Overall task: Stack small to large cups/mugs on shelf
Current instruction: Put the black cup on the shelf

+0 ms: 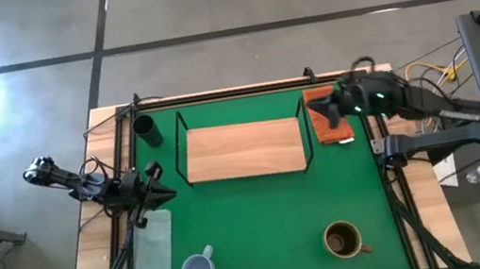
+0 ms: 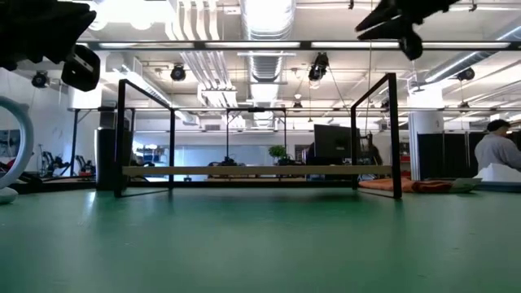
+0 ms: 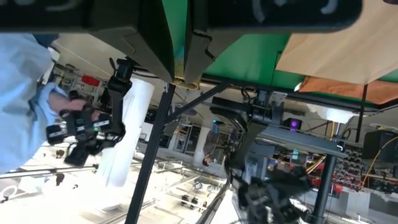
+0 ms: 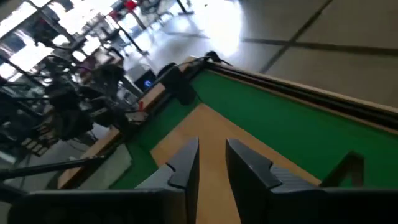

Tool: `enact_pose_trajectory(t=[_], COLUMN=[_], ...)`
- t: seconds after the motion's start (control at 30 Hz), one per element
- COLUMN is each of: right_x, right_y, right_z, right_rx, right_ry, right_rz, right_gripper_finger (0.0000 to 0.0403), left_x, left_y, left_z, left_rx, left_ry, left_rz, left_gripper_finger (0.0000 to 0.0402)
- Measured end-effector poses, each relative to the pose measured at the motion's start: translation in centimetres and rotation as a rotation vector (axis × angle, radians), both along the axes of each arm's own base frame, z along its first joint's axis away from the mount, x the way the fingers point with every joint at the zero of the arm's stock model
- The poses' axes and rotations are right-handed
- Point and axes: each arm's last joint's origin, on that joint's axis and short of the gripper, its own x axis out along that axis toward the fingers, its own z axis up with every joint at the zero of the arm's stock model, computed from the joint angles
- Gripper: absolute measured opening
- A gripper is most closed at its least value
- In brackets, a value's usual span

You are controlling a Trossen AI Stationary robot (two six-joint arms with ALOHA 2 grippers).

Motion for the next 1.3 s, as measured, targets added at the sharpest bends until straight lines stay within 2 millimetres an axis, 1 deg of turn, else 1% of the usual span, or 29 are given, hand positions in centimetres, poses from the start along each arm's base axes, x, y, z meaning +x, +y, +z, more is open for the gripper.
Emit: enact_pose_trajectory(t=[0.07, 0.1, 0.17, 0.23, 0.27, 0.33, 0.4, 0.47, 0.5, 0.53, 0.57, 0.63, 0.73, 0.8, 0.87, 0.9, 0.93, 0.97, 1.0, 1.03, 1.1, 1.17, 1.2, 1.23, 1.3], right_x=[2.0, 3.1, 4.6, 6.0, 6.8, 8.4, 9.7, 9.7, 9.2, 8.5, 7.4, 5.1, 1.9, 0.0, -0.2, -0.8, -0.4, 0.1, -0.3, -0.4, 0.4, 0.6, 0.8, 0.9, 1.1], right_y=[-0.6, -1.1, -2.2, -2.8, -3.0, -3.6, -4.4, -4.7, -4.6, -4.4, -4.2, -3.1, -0.4, 1.5, 3.3, 4.3, 5.1, 6.0, 6.8, 7.4, 8.6, 8.7, 8.7, 8.5, 8.0], right_z=[1.3, 2.3, 4.8, 7.1, 8.1, 9.8, 12.0, 14.1, 15.5, 16.5, 17.3, 18.4, 19.0, 19.2, 19.7, 19.9, 20.0, 19.8, 19.4, 18.7, 17.9, 17.1, 16.8, 16.4, 15.7], right_rx=[-0.017, -0.071, -0.177, -0.204, -0.206, -0.212, -0.232, -0.217, -0.21, -0.206, -0.188, -0.147, -0.077, -0.006, 0.036, 0.048, 0.054, 0.058, 0.052, 0.039, 0.009, -0.004, 0.003, 0.002, -0.015], right_ry=[-0.005, -0.022, -0.071, -0.109, -0.131, -0.163, -0.209, -0.207, -0.207, -0.172, -0.096, 0.082, 0.32, 0.403, 0.322, 0.284, 0.252, 0.246, 0.279, 0.331, 0.328, 0.361, 0.372, 0.387, 0.432], right_rz=[0.006, 0.017, 0.014, -0.001, -0.004, -0.003, -0.005, 0.015, 0.053, 0.093, 0.104, 0.062, 0.002, -0.025, 0.015, 0.049, 0.062, 0.056, 0.041, 0.019, -0.007, -0.031, -0.043, -0.056, -0.063], right_gripper_finger=[0.0072, 0.0072, 0.0072, 0.0072, 0.0072, 0.0072, 0.0072, 0.0072, 0.0072, 0.0072, 0.0073, 0.0073, 0.0073, 0.0073, 0.0073, 0.0073, 0.0073, 0.0073, 0.0073, 0.0073, 0.0073, 0.0073, 0.0073, 0.0073, 0.0073], left_x=[0.0, 0.0, 0.0, 0.0, -0.1, -0.2, -0.4, -0.7, -0.9, -1.1, -1.4, -1.9, -2.7, -3.2, -3.5, -3.6, -3.8, -3.9, -4.0, -4.2, -4.9, -6.0, -6.6, -7.1, -7.9], left_y=[0.0, 0.1, 0.4, 0.6, 0.7, 0.8, 0.9, 1.0, 1.2, 1.3, 1.4, 1.7, 2.1, 2.4, 2.6, 2.7, 2.9, 3.1, 3.2, 3.5, 4.2, 5.1, 5.4, 5.7, 6.1], left_z=[0.0, 0.1, 0.1, 0.2, 0.5, 1.2, 1.8, 2.5, 3.0, 3.3, 3.8, 4.5, 5.4, 5.9, 6.1, 6.2, 6.3, 6.4, 6.6, 6.9, 8.2, 10.0, 11.2, 12.5, 15.5], left_rx=[-0.001, -0.004, -0.023, -0.051, -0.11, -0.329, -0.512, -0.611, -0.636, -0.658, -0.683, -0.737, -0.752, -0.701, -0.598, -0.564, -0.568, -0.574, -0.541, -0.475, -0.369, -0.317, -0.266, -0.229, -0.142], left_ry=[-0.001, -0.003, -0.004, -0.013, -0.028, -0.082, -0.13, -0.204, -0.245, -0.282, -0.326, -0.411, -0.532, -0.604, -0.641, -0.654, -0.659, -0.653, -0.638, -0.609, -0.476, -0.21, -0.065, 0.053, 0.122], left_rz=[0.007, 0.041, 0.124, 0.184, 0.197, 0.167, 0.121, 0.092, 0.085, 0.081, 0.073, 0.075, 0.081, 0.135, 0.22, 0.261, 0.308, 0.368, 0.448, 0.556, 0.843, 1.11, 1.184, 1.222, 1.175], left_gripper_finger=[0.0022, 0.0022, 0.0022, 0.0022, 0.0022, 0.0022, 0.0022, 0.0022, 0.0022, 0.0022, 0.0022, 0.0022, 0.0022, 0.0022, 0.0022, 0.0022, 0.0022, 0.0022, 0.0022, 0.0022, 0.0022, 0.0022, 0.0022, 0.0022, 0.0022])
